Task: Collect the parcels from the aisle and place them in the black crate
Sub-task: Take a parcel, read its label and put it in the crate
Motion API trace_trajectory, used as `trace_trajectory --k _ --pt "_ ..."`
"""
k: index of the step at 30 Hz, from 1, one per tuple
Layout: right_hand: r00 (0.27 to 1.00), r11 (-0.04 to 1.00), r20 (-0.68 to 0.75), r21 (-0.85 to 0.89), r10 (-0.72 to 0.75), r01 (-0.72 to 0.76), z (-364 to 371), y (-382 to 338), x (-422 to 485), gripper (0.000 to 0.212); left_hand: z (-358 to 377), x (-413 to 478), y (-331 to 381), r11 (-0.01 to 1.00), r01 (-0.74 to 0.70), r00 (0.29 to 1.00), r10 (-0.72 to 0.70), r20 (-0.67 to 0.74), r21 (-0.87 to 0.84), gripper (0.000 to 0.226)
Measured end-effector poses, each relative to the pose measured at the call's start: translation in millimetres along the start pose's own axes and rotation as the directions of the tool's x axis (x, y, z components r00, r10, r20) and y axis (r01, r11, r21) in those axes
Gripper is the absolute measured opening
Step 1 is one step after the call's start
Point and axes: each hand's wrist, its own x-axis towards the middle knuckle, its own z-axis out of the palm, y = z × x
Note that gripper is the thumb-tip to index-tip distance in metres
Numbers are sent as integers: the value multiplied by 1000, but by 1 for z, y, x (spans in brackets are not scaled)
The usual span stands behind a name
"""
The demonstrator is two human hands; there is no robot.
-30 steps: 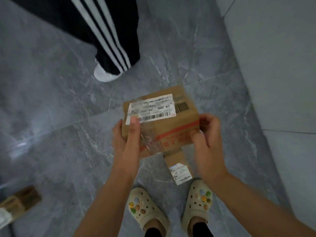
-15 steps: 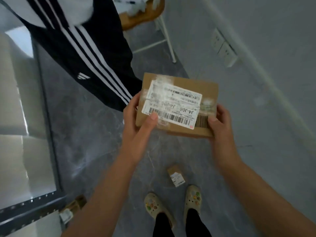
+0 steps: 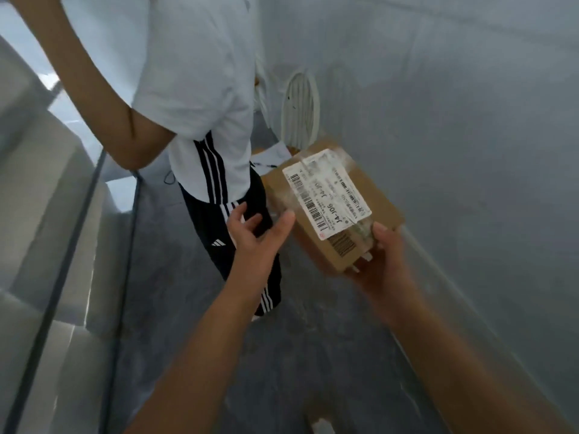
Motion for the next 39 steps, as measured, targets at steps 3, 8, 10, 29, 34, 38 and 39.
trace_trajectory --k 3,8,10,29,34,38,39 --pt "999 998 14 33 -50 49 21 3 -4 119 4 -10 5 995 92 980 -97 173 34 104" --pt "993 998 95 -10 -66 68 40 7 -16 119 -8 -17 20 997 -2 978 17 210 -74 78" --pt "991 994 105 -57 -88 94 41 -2 -19 131 -22 -18 31 997 -52 973 61 224 -49 70" --pt "681 954 718 -282 143 98 70 -34 12 77 -72 -115 74 922 -187 916 289 -280 340 77" --pt "566 977 800 -206 197 -49 106 1 -43 63 -70 -183 51 954 -210 845 287 -452 215 91" --pt "484 962 833 -261 266 -80 129 26 -90 54 -78 -237 51 958 -250 740 284 -610 144 75" --pt "466 959 842 -276 272 -62 134 31 -100 48 -79 -252 52 955 -249 708 292 -643 160 74"
